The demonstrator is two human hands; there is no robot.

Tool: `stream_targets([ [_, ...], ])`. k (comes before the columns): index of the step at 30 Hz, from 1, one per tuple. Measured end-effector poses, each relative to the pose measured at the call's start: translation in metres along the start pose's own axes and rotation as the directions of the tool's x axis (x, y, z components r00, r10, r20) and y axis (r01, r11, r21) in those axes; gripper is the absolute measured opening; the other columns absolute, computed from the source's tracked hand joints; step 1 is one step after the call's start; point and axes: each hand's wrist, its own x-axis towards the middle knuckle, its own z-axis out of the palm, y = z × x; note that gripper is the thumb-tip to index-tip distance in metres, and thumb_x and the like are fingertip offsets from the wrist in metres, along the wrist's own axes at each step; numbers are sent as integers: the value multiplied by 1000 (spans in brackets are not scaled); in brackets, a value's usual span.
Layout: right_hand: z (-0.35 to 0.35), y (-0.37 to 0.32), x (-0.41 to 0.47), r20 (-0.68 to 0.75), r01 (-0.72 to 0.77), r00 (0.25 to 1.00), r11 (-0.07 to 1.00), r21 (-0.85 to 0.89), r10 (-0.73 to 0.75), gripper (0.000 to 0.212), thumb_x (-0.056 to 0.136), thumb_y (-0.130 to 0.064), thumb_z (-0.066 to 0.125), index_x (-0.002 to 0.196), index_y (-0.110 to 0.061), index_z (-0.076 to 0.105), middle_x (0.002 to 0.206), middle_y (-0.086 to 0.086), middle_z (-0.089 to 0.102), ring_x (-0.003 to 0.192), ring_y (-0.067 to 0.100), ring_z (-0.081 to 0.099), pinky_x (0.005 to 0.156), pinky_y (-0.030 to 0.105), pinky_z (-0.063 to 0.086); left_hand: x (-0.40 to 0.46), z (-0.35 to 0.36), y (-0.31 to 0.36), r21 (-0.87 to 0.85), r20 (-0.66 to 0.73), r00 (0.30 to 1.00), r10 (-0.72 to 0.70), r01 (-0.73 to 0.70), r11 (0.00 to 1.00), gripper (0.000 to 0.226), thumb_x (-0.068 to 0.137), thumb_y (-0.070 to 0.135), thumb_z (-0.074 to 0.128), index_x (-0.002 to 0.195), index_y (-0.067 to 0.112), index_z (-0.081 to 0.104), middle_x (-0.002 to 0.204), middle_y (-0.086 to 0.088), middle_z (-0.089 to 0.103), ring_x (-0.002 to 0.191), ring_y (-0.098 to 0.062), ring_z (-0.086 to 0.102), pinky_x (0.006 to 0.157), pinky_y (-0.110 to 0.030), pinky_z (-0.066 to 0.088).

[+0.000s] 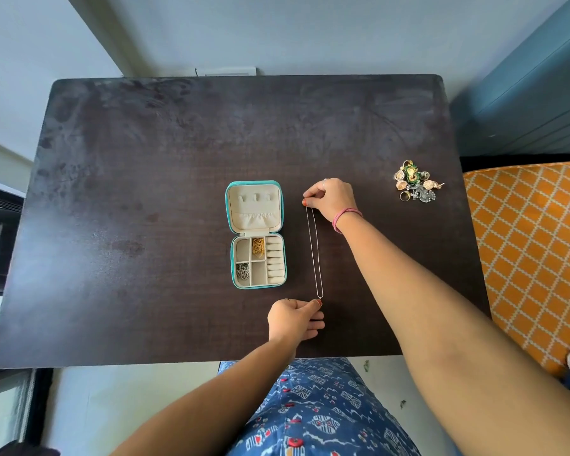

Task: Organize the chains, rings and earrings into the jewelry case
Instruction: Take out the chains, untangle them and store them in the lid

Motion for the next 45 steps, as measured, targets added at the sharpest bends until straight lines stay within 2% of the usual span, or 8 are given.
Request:
stream_targets([
  [10,-14,-2,-6,43,33,998,998,60,-36,19,86,-23,68,103,-17,74,104,0,71,93,10,59,83,17,39,-11,-25,-1,43,61,998,21,-24,999,21,88,25,69,91,4,68,82,-7,76,74,-17,74,63,-26,59],
  [17,-5,-20,-61,-3,119,993,981,150,-120,14,87,-22,63,97,-22,73,91,-11,70,81,2,61,80,18,49,-24,-78,14,125,39,967,250,-253,959,17,89,24,66,85,8,63,76,-3,74,62,-10,66,55,-19,50],
  [23,36,-48,-96,157,262,956,962,-82,-247,15,89,-33,59,96,-28,72,92,-5,65,82,12,60,75,34,53,-16,-118,27,121,-45,943,331,-323,938,12,92,20,62,86,10,62,74,1,72,63,-7,61,54,-17,46],
  [26,53,-64,-95,238,393,914,860,-326,-328,25,96,-31,48,105,-27,70,107,-2,62,100,20,58,79,35,44,-13,-131,33,132,-46,934,354,-345,929,12,92,22,62,85,12,62,75,2,73,66,-7,62,56,-18,46],
  [31,59,-80,-90,366,472,879,672,-571,-306,26,96,-15,43,106,-16,68,108,4,55,101,25,57,74,36,36,-14,-147,43,124,-24,924,383,-377,918,12,93,21,61,86,12,63,76,3,73,67,-7,62,60,-20,48],
  [36,54,-84,-85,541,536,815,624,-568,-208,27,94,-13,45,113,-8,63,117,9,51,101,30,58,82,42,49,-14,-165,44,88,-16,926,378,-375,923,12,92,21,63,86,10,64,74,1,72,68,-11,61,60,-23,45],
  [41,56,-83,-86,565,562,802,565,-604,-194,26,94,-12,48,116,-6,61,117,10,51,101,30,59,81,42,49,-14,-178,42,81,-2,926,379,-377,923,12,91,21,63,87,9,64,72,2,71,69,-12,61,61,-24,45],
  [45,50,-90,-82,574,529,805,620,-579,-151,23,94,-20,50,108,-10,66,116,7,54,101,28,59,79,38,46,-14,-183,40,80,5,926,378,-377,923,12,92,22,63,87,11,64,74,1,72,68,-11,61,60,-23,45],
])
